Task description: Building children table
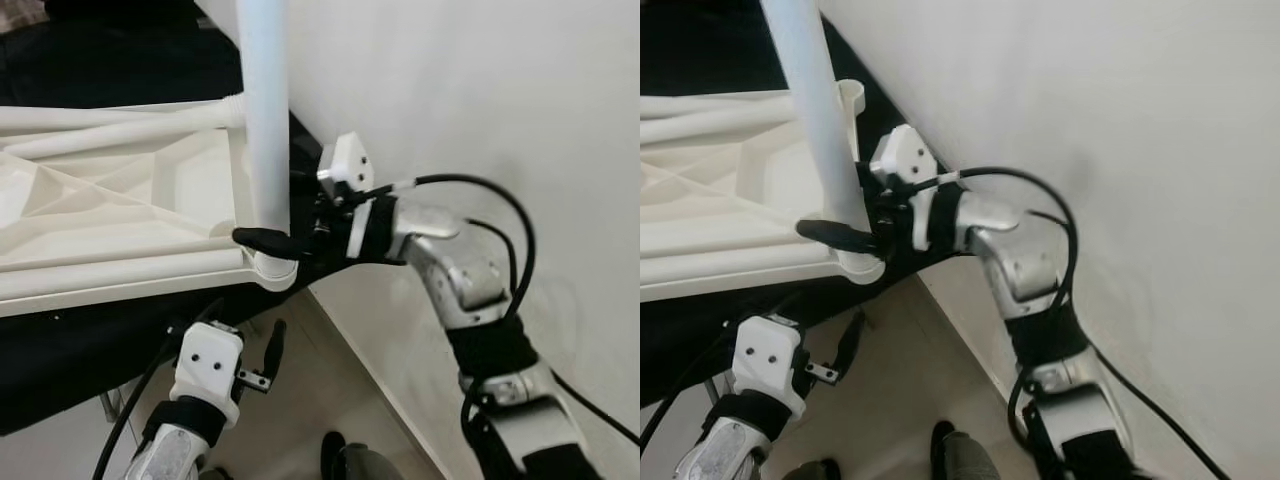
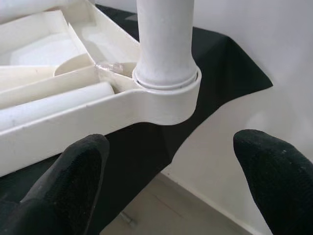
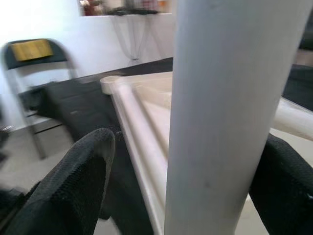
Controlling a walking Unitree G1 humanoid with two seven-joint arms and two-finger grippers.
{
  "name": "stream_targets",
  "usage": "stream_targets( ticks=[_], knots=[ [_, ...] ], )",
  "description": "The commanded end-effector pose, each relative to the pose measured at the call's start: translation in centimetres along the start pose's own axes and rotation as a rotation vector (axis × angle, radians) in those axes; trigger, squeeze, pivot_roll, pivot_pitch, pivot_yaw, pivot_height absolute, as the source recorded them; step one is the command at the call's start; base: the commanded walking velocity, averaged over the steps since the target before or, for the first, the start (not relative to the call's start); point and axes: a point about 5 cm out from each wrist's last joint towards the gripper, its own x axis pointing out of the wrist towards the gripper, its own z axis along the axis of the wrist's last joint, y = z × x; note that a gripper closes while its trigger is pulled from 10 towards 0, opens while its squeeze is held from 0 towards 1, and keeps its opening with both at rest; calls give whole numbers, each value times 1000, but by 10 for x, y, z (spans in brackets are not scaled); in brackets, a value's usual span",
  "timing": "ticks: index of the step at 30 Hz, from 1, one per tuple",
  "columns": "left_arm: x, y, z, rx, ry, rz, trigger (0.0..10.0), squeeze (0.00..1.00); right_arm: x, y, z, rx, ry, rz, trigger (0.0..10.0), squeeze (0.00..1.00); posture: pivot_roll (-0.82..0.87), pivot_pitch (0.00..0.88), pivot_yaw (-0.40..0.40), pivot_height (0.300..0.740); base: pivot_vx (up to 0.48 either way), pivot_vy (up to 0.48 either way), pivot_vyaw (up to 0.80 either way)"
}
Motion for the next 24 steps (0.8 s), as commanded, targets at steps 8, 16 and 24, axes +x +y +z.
stream_targets(
  ticks=[8, 16, 24],
  knots=[
    [-5, 0, 1, 1, 13, 2, 10000, 0, 3, -9, -3, -25, 43, 81, 10000, 0, 110, 278, -77, 740, 0, 0, 0],
    [-5, 0, 1, 0, 15, 1, 10000, 0, 3, -10, -21, 6, 77, 78, 4196, 0, 107, 285, -72, 740, 0, 0, 0],
    [-4, 0, 1, 0, 15, 1, 10000, 0, -4, -10, -28, 30, 73, 120, 0, 0, 106, 283, -71, 740, 0, 0, 0]
  ],
)
